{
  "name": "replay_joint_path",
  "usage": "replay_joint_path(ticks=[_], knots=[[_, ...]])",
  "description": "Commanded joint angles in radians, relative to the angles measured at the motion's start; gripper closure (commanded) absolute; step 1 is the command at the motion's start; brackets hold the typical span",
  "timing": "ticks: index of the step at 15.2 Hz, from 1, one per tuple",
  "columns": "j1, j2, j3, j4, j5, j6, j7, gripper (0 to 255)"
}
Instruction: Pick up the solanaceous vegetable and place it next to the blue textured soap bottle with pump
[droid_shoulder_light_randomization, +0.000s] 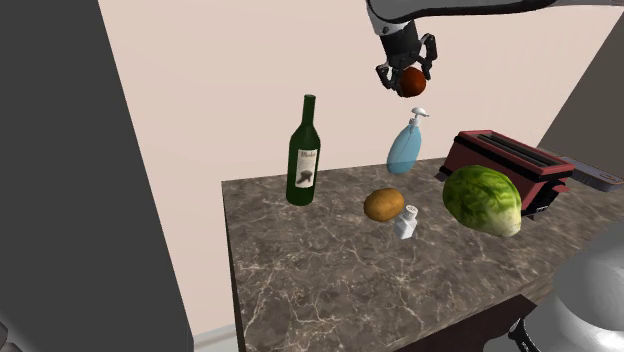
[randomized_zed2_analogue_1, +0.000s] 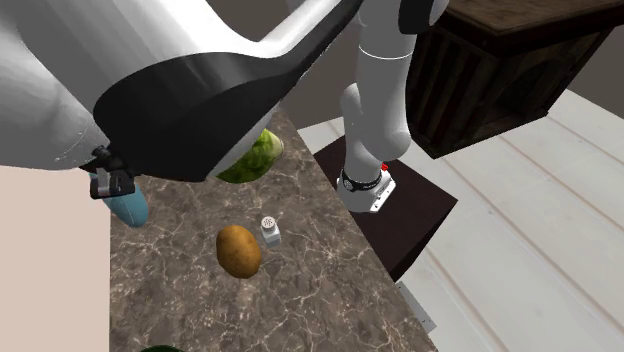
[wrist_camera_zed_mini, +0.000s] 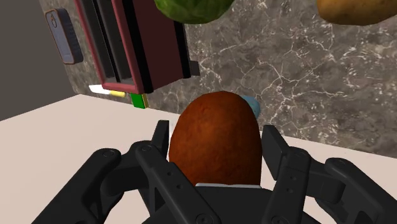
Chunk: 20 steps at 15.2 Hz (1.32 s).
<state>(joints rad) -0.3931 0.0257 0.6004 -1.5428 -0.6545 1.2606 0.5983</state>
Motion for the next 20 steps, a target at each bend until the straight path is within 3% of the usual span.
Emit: replay_joint_path(ticks=[1, 6, 20], knots=[[0.012, 0.102, 0.007, 0.109, -0.060, -0.027, -0.003, 255], [0.105, 0.372, -0.014, 0.446, -0.228, -0.117, -0.060, 255], [0.027, 0.307, -0.010, 0.175, -0.153, 0.063, 0.057, 255]])
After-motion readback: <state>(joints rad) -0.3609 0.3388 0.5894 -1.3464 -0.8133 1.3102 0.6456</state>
